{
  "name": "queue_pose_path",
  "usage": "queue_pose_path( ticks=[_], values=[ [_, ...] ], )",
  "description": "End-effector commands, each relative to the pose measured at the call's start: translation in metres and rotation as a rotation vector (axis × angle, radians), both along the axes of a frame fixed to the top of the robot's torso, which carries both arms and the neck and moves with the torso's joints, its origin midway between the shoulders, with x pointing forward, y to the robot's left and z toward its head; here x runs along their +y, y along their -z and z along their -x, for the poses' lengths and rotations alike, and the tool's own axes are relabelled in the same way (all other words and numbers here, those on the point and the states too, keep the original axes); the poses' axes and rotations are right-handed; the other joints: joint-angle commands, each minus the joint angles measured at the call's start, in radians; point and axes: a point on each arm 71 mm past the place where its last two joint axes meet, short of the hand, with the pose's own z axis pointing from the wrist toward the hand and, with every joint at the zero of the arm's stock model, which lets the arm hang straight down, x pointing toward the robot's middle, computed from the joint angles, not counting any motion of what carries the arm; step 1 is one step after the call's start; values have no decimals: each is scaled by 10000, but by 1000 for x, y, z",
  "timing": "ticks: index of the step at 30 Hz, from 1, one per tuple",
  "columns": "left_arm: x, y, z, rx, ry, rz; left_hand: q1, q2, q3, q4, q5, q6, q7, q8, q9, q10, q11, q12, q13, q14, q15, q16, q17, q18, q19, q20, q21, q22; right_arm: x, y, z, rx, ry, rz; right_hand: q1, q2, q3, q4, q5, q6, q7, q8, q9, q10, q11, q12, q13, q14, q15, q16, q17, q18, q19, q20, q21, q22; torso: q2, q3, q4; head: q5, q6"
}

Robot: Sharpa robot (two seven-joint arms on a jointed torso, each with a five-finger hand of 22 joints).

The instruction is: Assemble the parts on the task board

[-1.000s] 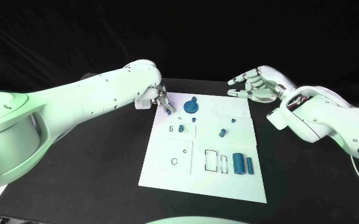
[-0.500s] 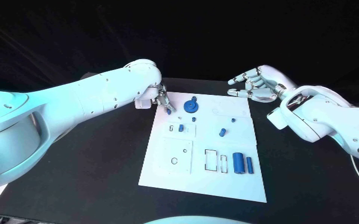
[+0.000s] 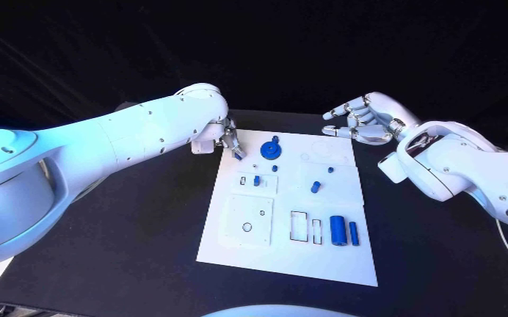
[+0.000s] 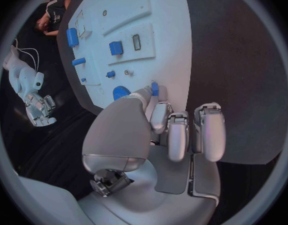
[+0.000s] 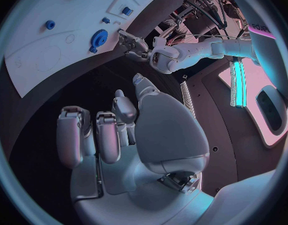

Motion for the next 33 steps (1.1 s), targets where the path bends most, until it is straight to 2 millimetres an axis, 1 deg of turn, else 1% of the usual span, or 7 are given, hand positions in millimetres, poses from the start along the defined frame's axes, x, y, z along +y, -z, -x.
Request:
queue_pose_path(
  ticks=[1, 4, 11, 16, 26, 30, 33],
  values=[
    [-1, -3, 2, -402, -40, 547, -286, -251, 1429, -1147, -4, 54, -46, 64, 41, 57, 12, 53, 96, 1054, 53, 31, 2634, -43, 620, 55, -47, 1630, 2, 1, 1, 20, -179, 26, 0, 105, -81, 0, 26, 66, -33, 14, 15, -32, -45, 1, 13, 845, 8, -46, 1911, 65, -34, -25, -50, -5, -6, -3, -10, 13, 5],
    [1, -5, 7, -548, -48, 783, -359, -300, 1566, -1182, -8, 54, -52, 102, 65, 69, 8, 63, 107, 1054, 48, 31, 2634, -42, 620, 52, -52, 1627, 1, 1, 1, 35, -171, 30, 0, 105, -81, 0, 26, 66, -33, 14, 15, -32, -45, 1, 13, 845, 8, -46, 1911, 65, -34, -25, -50, -5, -8, -4, 10, -9, 17],
    [6, -13, 27, -928, 12, 1337, -507, -402, 1768, -1226, -18, 80, -72, 190, 115, 108, -7, 99, 143, 1054, 40, 31, 2634, -49, 635, 44, -33, 1656, 0, 2, 0, 83, -145, 55, 0, 105, -81, 0, 26, 66, -33, 14, 15, -32, -45, 1, 13, 845, 8, -46, 1911, 65, -34, -25, -50, -5, -20, 5, 29, 17, 27],
    [5, -15, 42, -1147, 111, 1643, -565, -461, 1866, -1258, -18, 97, -89, 234, 140, 143, -21, 136, 182, 1054, 32, 31, 2634, -54, 645, 37, -19, 1676, -1, 4, 0, 125, -149, 67, 0, 105, -81, 0, 26, 66, -33, 14, 15, -32, -45, 1, 13, 845, 8, -46, 1911, 65, -34, -25, -50, -5, -31, 10, 53, 12, -5],
    [-1, -3, 65, -1717, 612, 1782, -654, -597, 2057, -1329, -26, 121, -116, 305, 176, 197, -46, 177, 219, 1054, 14, 31, 2634, -74, 680, 19, 42, 1754, -1, 6, 1, 195, -147, 84, 0, 105, -81, 0, 26, 66, -33, 14, 15, -32, -45, 1, 13, 845, 8, -46, 1911, 65, -34, -25, -50, -5, -41, -1, 58, 16, -41],
    [-4, 3, 70, -1772, 852, 1712, -664, -616, 2084, -1339, -27, 126, -120, 314, 180, 207, -50, 184, 225, 1054, 11, 31, 2634, -77, 686, 16, 53, 1767, -1, 7, 1, 220, -159, 85, 0, 105, -81, 0, 26, 66, -33, 14, 15, -32, -45, 1, 13, 845, 8, -46, 1911, 65, -34, -25, -50, -5, -35, -15, 40, 2, -72],
    [-7, 7, 73, -1726, 1006, 1631, -668, -622, 2094, -1343, -27, 127, -121, 317, 181, 210, -51, 186, 228, 1054, 10, 31, 2634, -78, 689, 15, 57, 1772, -1, 8, 1, 235, -165, 85, 0, 105, -81, 0, 26, 66, -33, 14, 15, -32, -45, 1, 13, 845, 8, -46, 1911, 65, -34, -25, -50, -5, -29, 0, 41, 1, -89]
  ],
)
